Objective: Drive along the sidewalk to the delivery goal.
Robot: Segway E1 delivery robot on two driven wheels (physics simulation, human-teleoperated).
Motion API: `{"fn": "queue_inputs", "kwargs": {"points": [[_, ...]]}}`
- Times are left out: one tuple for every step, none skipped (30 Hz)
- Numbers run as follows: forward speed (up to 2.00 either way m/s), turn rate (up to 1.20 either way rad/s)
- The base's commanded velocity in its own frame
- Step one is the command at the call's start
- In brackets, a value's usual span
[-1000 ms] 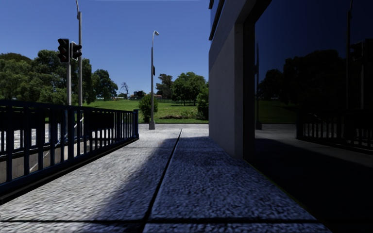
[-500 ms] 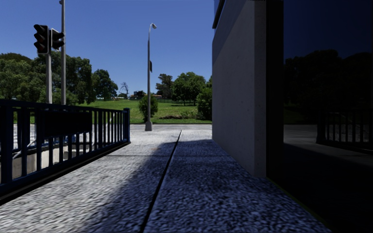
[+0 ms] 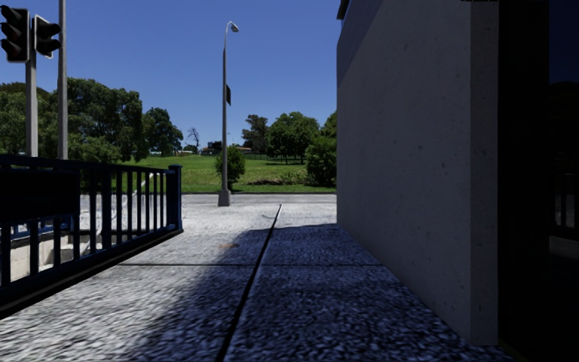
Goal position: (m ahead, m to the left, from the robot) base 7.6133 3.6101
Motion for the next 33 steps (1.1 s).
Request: {"fn": "queue_inputs", "kwargs": {"points": [[2.00,0.00],[2.00,0.00],[2.00,0.00],[2.00,0.00],[2.00,0.00],[2.00,0.00],[2.00,0.00],[2.00,0.00],[2.00,0.00],[2.00,0.00],[2.00,0.00],[2.00,0.00],[2.00,0.00],[2.00,0.00],[2.00,0.00],[2.00,0.00],[2.00,0.00],[2.00,0.00],[2.00,0.00],[2.00,0.00],[2.00,0.00],[2.00,0.00],[2.00,0.00],[2.00,0.00],[2.00,0.00],[2.00,0.03],[2.00,0.06],[2.00,0.06],[2.00,0.11],[2.00,0.13],[2.00,0.13],[2.00,0.17],[2.00,0.19]]}}
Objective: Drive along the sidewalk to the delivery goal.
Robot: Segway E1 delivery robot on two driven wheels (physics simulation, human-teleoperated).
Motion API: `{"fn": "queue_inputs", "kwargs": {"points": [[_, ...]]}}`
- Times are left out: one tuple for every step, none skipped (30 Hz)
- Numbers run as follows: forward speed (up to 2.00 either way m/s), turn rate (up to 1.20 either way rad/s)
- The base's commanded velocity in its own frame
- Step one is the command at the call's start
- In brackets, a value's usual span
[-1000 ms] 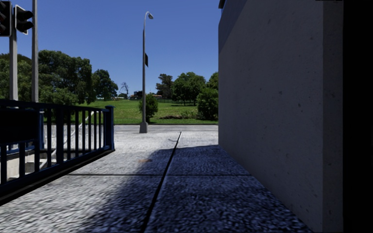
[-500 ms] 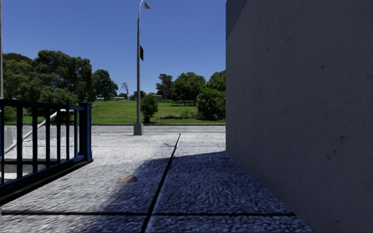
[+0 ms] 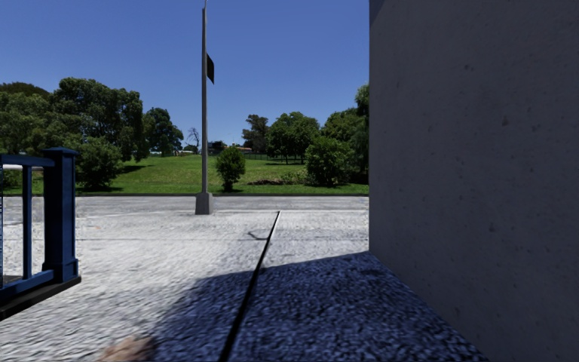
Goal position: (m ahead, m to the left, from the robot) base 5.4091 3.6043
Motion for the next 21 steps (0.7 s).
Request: {"fn": "queue_inputs", "kwargs": {"points": [[2.00,0.20],[2.00,0.20],[2.00,0.22],[2.00,0.23],[2.00,0.25],[2.00,0.25],[2.00,0.26],[1.98,0.29],[1.98,0.29],[1.90,0.35],[1.82,0.38],[1.67,0.44],[1.67,0.44],[1.63,0.46],[1.62,0.46],[1.60,0.46],[1.60,0.46],[1.59,0.46],[1.58,0.46],[1.58,0.46],[1.57,0.46]]}}
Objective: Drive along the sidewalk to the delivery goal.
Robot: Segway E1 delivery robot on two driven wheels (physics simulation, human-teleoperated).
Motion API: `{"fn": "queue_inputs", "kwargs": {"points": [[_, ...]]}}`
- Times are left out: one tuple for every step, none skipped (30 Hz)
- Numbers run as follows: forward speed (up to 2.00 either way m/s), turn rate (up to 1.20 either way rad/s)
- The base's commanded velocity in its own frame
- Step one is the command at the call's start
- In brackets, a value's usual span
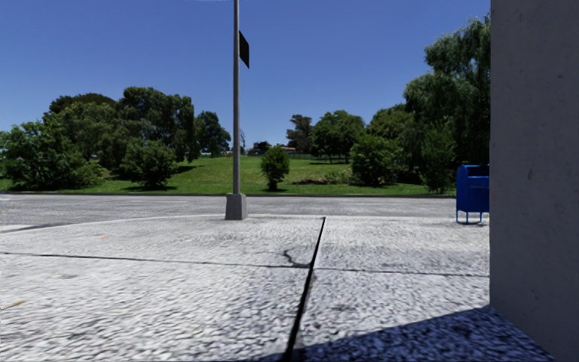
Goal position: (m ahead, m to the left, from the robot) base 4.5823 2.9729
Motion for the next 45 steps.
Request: {"fn": "queue_inputs", "kwargs": {"points": [[1.57,0.46],[1.57,0.46],[1.57,0.46],[1.55,0.46],[1.54,0.46],[1.54,0.46],[1.54,0.46],[1.54,0.46],[1.54,0.46],[1.54,0.48],[1.54,0.48],[1.54,0.49],[1.54,0.51],[1.54,0.51],[1.54,0.52],[1.54,0.53],[1.54,0.56],[1.54,0.56],[1.54,0.57],[1.54,0.59],[1.54,0.59],[1.54,0.59],[1.54,0.60],[1.54,0.61],[1.54,0.61],[1.54,0.65],[1.54,0.66],[1.54,0.67],[1.54,0.67],[1.54,0.67],[1.54,0.67],[1.54,0.67],[1.54,0.67],[1.54,0.67],[1.54,0.67],[1.54,0.67],[1.54,0.67],[1.54,0.67],[1.54,0.67],[1.54,0.67],[1.54,0.67],[1.54,0.67],[1.54,0.67],[1.54,0.67],[1.54,0.67]]}}
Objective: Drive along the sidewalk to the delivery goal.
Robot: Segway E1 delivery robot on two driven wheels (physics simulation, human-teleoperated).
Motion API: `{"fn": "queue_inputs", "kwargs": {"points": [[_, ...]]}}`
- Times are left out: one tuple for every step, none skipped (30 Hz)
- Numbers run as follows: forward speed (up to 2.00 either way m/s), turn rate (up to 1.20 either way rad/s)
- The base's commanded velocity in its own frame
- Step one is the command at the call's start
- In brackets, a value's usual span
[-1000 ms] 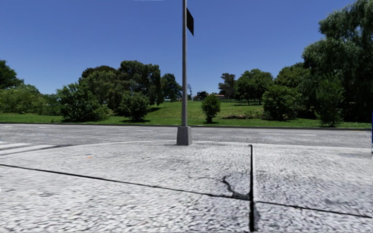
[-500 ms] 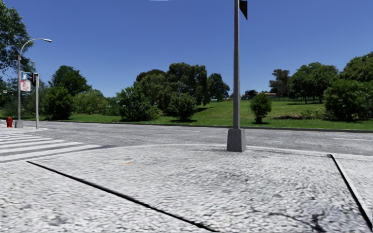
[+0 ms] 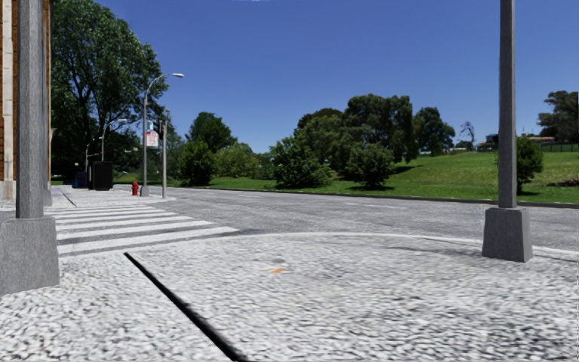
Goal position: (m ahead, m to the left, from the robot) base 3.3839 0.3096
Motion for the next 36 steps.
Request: {"fn": "queue_inputs", "kwargs": {"points": [[1.54,0.65],[1.54,0.65],[1.54,0.65],[1.54,0.64],[1.54,0.64],[1.54,0.64],[1.54,0.62],[1.54,0.58],[1.54,0.55],[1.54,0.55],[1.54,0.55],[1.54,0.53],[1.54,0.34],[1.54,0.34],[1.54,0.00],[1.54,0.00],[1.54,0.00],[1.54,0.00],[1.54,0.00],[1.54,0.00],[1.54,0.00],[1.54,0.00],[1.54,0.00],[1.54,0.00],[1.54,0.00],[1.54,0.00],[1.54,0.00],[1.54,0.00],[1.54,0.00],[1.54,0.00],[1.54,0.00],[1.54,0.00],[1.54,0.00],[1.54,-0.09],[1.54,-0.09],[1.54,-0.12]]}}
